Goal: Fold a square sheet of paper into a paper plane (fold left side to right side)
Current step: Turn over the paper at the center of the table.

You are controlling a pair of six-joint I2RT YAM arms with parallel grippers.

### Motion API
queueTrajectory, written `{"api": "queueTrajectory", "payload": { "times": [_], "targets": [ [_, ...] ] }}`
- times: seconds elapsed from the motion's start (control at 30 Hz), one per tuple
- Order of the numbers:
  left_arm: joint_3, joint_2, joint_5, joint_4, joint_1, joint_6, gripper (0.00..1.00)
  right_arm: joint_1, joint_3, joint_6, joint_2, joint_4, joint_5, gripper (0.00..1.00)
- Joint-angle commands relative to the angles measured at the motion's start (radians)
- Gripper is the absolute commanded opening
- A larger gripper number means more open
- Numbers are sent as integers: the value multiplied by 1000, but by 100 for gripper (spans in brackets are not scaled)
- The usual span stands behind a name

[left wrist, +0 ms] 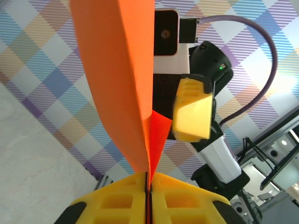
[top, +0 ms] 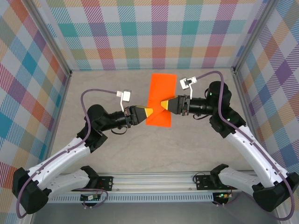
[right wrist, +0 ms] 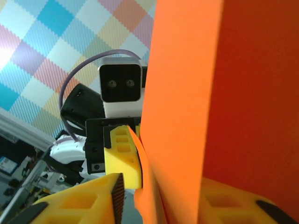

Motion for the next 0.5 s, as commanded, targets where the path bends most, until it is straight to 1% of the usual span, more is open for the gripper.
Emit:
{"api": "queueTrajectory", "payload": {
  "times": [0.0, 0.03, 0.07, 0.13, 0.17, 0.2, 0.23, 0.27, 0.3, 0.37, 0.43, 0.47],
  "targets": [
    [47, -19, -59, -175, -13, 132, 4, 1, 53, -134, -43, -270, 184, 48],
    [57, -24, -97, -254, -15, 178, 2, 2, 57, -167, -58, -338, 262, 54],
    [73, -31, -148, -354, -20, 238, 0, 1, 58, -193, -79, -433, 385, 63],
    [107, -31, -287, -557, -35, 349, 0, 0, 46, -194, -115, -612, 677, 76],
    [125, -25, -381, -659, -48, 399, 0, 0, 32, -171, -130, -702, 836, 86],
    [147, -13, -484, -771, -68, 434, 0, 0, 12, -157, -145, -780, 968, 90],
    [167, 7, -572, -858, -88, 458, 0, 0, -16, -150, -156, -826, 1051, 97],
    [194, 33, -670, -945, -119, 481, 0, -1, -57, -141, -175, -858, 1136, 100],
    [225, 67, -781, -1019, -157, 492, 0, -1, -99, -131, -199, -878, 1188, 100],
    [288, 146, -1004, -1173, -235, 476, 0, -2, -171, -113, -246, -885, 1247, 100],
    [366, 249, -1210, -1339, -307, 396, 0, -2, -220, -76, -288, -895, 1300, 100],
    [414, 319, -1293, -1434, -337, 337, 0, -3, -243, -57, -310, -900, 1326, 100]
  ]
}}
